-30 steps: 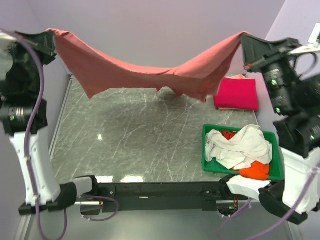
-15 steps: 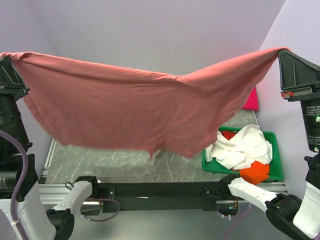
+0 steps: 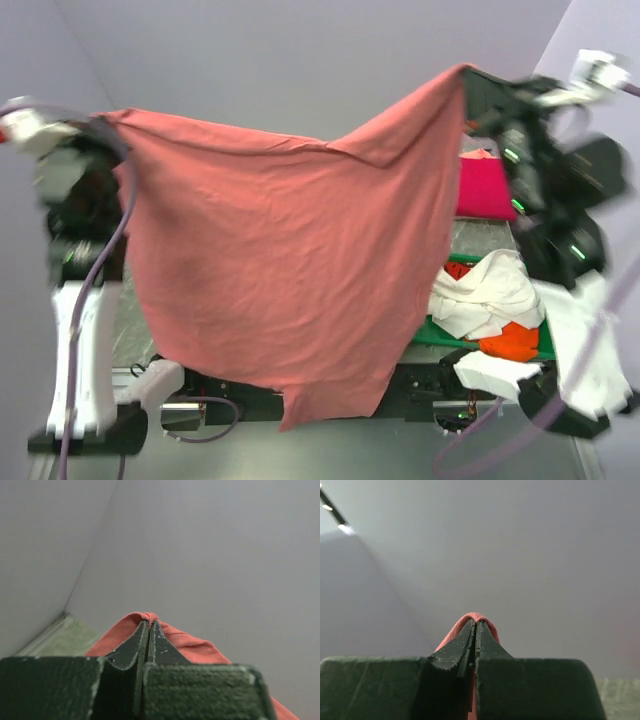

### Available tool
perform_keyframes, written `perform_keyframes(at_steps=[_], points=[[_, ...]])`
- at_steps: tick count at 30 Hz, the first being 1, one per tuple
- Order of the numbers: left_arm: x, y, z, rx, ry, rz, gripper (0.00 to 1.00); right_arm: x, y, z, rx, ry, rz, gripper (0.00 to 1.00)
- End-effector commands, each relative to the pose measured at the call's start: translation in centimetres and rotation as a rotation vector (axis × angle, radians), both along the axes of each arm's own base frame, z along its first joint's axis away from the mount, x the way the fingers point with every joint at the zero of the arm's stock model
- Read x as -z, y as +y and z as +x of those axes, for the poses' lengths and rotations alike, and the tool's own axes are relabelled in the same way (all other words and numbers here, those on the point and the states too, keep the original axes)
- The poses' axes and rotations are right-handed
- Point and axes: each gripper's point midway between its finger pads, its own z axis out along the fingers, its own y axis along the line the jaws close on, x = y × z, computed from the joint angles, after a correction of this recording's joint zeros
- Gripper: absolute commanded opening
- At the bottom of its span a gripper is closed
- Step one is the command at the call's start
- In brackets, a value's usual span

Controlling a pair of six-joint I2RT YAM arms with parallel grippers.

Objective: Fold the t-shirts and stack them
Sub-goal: Flatten the tshirt out

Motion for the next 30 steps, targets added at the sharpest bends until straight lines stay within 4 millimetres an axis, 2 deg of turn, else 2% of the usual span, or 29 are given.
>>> perform_keyframes(at_steps=[1,2,3,4,5,6,7,8,9,10,11,12,13,14,15,16,17,18,19,20,21,22,24,25,27,28,30], points=[[7.2,0.4,7.5,-0.018,0.156,-0.021,0.0,5.3,2.2,9.5,0.079,0.104,-0.105,0.0],[11.1,0.5,10.5,-0.021,0.246,-0.012,0.0,7.8,1.5,12.3,0.108,0.163,-0.11,0.0],[13.2,0.7,11.9,-0.024,0.293,-0.015,0.0,11.5,2.3,16.2,0.11,0.246,-0.134,0.0],[15.4,0.9,13.4,-0.017,0.343,-0.013,0.0,14.0,2.4,18.6,0.114,0.299,-0.145,0.0],[20.3,0.8,16.4,0.002,0.454,-0.012,0.01,16.1,1.7,20.8,0.13,0.35,-0.137,0.0],[23.0,1.4,17.9,0.006,0.515,-0.018,0.05,21.5,2.3,24.9,0.133,0.463,-0.165,0.0],[24.5,1.6,19.4,0.013,0.557,-0.03,0.1,23.2,2.4,26.7,0.133,0.503,-0.169,0.0],[30.1,1.8,21.7,0.014,0.681,-0.041,0.17,25.2,3.1,28.3,0.091,0.55,-0.171,0.0],[32.3,1.9,22.6,0.024,0.736,-0.046,0.4,32.6,3.3,31.4,0.082,0.718,-0.205,0.06],[32.3,1.9,24.3,0.027,0.739,-0.042,0.5,31.3,3.7,33.0,0.057,0.703,-0.189,0.23],[36.4,1.7,25.9,0.042,0.824,-0.058,0.58,33.0,4.6,34.0,-0.003,0.754,-0.179,0.52],[38.7,1.4,25.4,0.052,0.933,-0.085,0.66,40.0,4.8,35.2,-0.028,0.924,-0.201,0.62],[37.0,1.3,27.1,0.054,0.901,-0.104,0.67,37.6,5.3,36.0,-0.053,0.881,-0.187,0.69],[38.6,0.8,27.4,0.068,0.941,-0.11,0.69,38.8,5.7,36.2,-0.071,0.91,-0.187,0.76],[38.5,0.0,27.5,0.089,0.946,-0.114,0.75,39.6,5.9,36.0,-0.082,0.934,-0.189,0.79],[38.1,-0.5,27.4,0.106,0.938,-0.124,0.79,41.7,6.0,35.4,-0.091,0.975,-0.196,0.81],[37.9,-1.3,27.1,0.124,0.937,-0.127,0.84,39.4,5.9,34.2,-0.098,0.935,-0.189,0.82],[37.9,-1.6,26.8,0.136,0.938,-0.132,0.86,38.8,6.0,34.2,-0.104,0.89,-0.179,0.82],[38.8,-2.1,26.0,0.15,0.961,-0.15,0.86,42.0,5.7,32.7,-0.106,0.959,-0.188,0.83],[37.9,-2.4,25.3,0.16,0.947,-0.156,0.87,41.9,5.7,32.0,-0.111,0.959,-0.191,0.84],[38.0,-2.7,24.7,0.167,0.952,-0.165,0.87,40.9,5.5,30.9,-0.118,0.949,-0.194,0.84],[38.7,-3.0,23.5,0.176,0.969,-0.191,0.87,42.5,5.6,29.8,-0.124,0.994,-0.206,0.84],[39.6,-3.3,22.3,0.182,0.992,-0.212,0.87,42.9,5.5,28.3,-0.131,1.027,-0.221,0.84],[40.9,-3.4,21.3,0.183,1.025,-0.227,0.87,44.5,5.9,27.1,-0.14,1.062,-0.244,0.83],[42.1,-3.6,20.1,0.186,1.07,-0.239,0.88,44.6,6.3,25.6,-0.15,1.065,-0.263,0.82],[43.2,-3.7,19.3,0.187,1.102,-0.246,0.88,46.2,6.5,24.4,-0.162,1.101,-0.274,0.82],[44.1,-3.9,18.5,0.203,1.127,-0.26,0.88,46.2,7.5,23.1,-0.189,1.099,-0.28,0.81]])
